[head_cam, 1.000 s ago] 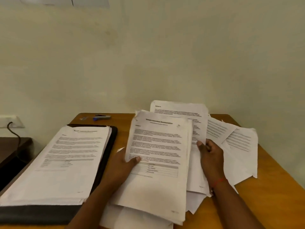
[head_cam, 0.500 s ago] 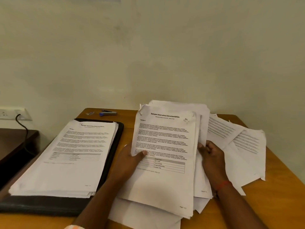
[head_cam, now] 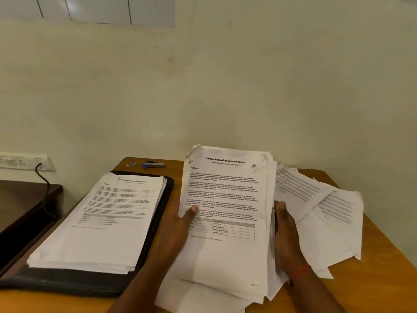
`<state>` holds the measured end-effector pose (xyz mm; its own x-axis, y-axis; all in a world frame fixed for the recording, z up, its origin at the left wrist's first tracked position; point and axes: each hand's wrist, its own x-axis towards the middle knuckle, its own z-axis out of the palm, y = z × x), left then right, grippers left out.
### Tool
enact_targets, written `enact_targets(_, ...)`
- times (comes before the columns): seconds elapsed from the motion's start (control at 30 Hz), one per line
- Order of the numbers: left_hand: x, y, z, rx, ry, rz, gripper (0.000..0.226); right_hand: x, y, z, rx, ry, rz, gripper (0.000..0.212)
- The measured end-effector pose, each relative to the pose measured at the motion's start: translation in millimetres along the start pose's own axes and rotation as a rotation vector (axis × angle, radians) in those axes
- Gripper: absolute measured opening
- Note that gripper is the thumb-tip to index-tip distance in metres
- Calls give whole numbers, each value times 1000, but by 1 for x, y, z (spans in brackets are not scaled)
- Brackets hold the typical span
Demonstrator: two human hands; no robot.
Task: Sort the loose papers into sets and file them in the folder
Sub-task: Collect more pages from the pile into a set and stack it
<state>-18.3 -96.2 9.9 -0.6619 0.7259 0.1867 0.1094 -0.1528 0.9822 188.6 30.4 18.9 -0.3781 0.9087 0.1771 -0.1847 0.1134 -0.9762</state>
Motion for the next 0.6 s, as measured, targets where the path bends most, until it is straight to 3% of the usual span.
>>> enact_targets(0.1, -3, 18, 5, 18, 73, 79, 36, -2, -21, 4, -68, -78, -132, 33)
enact_targets(0.27, -17, 72, 14, -1, 139, 255, 35, -3, -68, 14, -111, -10, -338, 43)
enact_targets(0.53, -28, 94, 7, 26, 137, 380, 52, -12, -85, 12, -61, -31, -332, 50)
enact_targets(0.6, -28, 93, 6, 20, 146, 386, 53, -19, -80, 12, -29, -43, -303, 60)
